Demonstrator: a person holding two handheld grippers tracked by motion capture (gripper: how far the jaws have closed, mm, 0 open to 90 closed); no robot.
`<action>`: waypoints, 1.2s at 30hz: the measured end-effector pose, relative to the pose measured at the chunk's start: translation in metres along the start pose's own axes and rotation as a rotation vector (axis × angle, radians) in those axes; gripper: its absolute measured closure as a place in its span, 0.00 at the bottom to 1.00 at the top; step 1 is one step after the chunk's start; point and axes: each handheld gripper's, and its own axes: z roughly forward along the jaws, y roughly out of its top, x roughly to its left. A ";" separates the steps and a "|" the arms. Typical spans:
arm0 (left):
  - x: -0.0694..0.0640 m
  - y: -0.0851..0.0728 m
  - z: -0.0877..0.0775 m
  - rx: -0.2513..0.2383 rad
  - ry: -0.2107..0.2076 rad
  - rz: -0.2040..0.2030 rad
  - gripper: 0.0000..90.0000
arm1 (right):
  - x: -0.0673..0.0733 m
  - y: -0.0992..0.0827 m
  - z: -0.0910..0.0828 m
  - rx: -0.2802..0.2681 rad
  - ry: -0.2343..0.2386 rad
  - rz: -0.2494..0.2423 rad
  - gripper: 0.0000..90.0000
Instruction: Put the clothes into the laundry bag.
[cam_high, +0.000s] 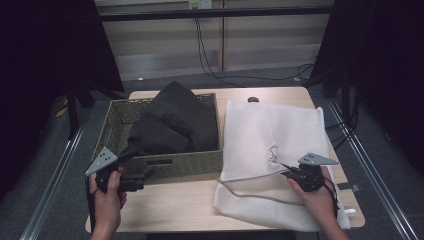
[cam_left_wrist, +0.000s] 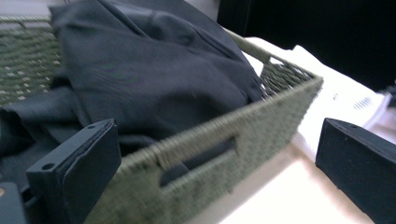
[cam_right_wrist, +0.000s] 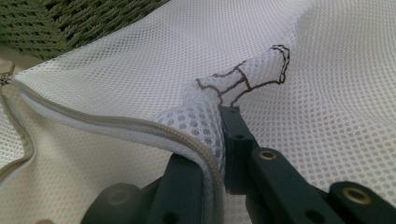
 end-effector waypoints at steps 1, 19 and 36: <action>0.003 0.004 0.002 0.000 0.005 -0.001 0.00 | 0.000 0.000 0.000 0.000 0.000 0.000 0.96; 0.065 0.061 0.064 0.131 0.029 -0.071 0.02 | 0.004 0.001 0.004 0.004 0.025 -0.010 0.94; 0.105 0.075 0.102 0.153 0.075 -0.127 0.13 | 0.003 -0.002 0.005 0.002 0.036 -0.003 0.94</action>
